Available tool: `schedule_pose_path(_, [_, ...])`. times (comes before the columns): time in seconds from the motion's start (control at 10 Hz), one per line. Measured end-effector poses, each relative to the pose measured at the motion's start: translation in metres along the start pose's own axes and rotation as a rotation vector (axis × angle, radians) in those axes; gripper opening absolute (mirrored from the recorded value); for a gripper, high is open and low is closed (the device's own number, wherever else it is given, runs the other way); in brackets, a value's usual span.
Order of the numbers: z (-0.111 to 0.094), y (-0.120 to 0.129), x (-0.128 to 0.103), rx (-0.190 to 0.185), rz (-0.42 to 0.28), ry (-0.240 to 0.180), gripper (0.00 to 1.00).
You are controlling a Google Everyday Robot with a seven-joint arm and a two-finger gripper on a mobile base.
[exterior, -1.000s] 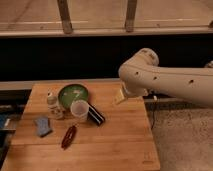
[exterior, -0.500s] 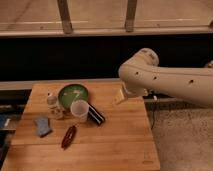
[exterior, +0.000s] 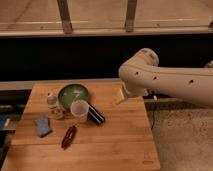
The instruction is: Place the pepper on the white sponge
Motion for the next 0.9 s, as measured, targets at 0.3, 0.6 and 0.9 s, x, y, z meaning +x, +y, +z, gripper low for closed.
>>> schedule_pose_path(0.3, [-0.013, 0.009, -0.011, -0.046, 0.054, 0.015, 0.80])
schedule_pose_path(0.6, [-0.001, 0.042, -0.008, -0.123, 0.066, 0.051, 0.80])
schedule_pose_path(0.9, [-0.004, 0.093, -0.012, -0.168, 0.029, 0.057, 0.80])
